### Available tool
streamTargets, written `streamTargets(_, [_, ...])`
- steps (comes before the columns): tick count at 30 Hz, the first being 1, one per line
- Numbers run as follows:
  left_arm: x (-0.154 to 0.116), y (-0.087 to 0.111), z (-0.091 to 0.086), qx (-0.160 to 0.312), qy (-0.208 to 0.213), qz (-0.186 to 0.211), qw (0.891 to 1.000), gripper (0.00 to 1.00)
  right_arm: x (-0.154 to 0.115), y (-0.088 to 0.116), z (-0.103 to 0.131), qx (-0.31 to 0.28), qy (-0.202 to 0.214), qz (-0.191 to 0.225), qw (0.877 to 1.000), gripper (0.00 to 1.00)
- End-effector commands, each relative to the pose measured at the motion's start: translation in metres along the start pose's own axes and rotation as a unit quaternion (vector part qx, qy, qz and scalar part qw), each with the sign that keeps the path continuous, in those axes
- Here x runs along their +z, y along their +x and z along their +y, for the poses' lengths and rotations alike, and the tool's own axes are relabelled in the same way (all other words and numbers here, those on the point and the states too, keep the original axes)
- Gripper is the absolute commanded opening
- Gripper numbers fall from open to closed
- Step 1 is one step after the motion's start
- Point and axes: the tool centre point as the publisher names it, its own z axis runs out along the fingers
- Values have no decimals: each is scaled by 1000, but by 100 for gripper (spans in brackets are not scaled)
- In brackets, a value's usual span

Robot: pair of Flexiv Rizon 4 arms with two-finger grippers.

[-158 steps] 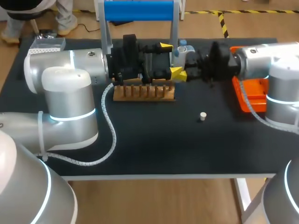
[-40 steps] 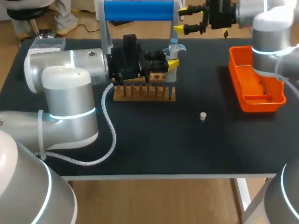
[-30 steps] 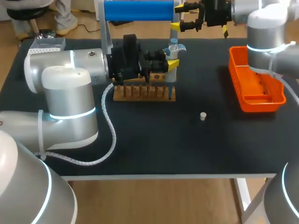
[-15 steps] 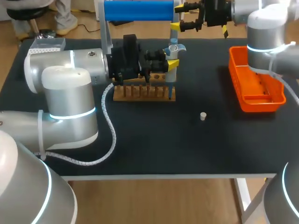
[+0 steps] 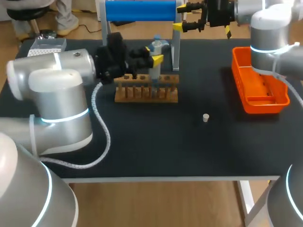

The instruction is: Invert the test tube, pick up the pipette, mount the tip to pipette, aspirate from beaker and dispense into the tube, eject the tip, return the pipette, and cap with the stopper.

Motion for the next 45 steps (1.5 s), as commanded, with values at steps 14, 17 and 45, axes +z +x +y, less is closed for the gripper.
streamTargets(14, [-83,-79,-23,-9,-63,-35,997,0,-1,-1,0,0,1,2,1000,100])
streamTargets(17, [-87,-93,-22,-13,-70,-41,997,0,-1,-1,0,0,1,2,1000,100])
streamTargets(45, [-55,-188,-15,-52,-104,-195,974,0,-1,-1,0,0,1,2,1000,100])
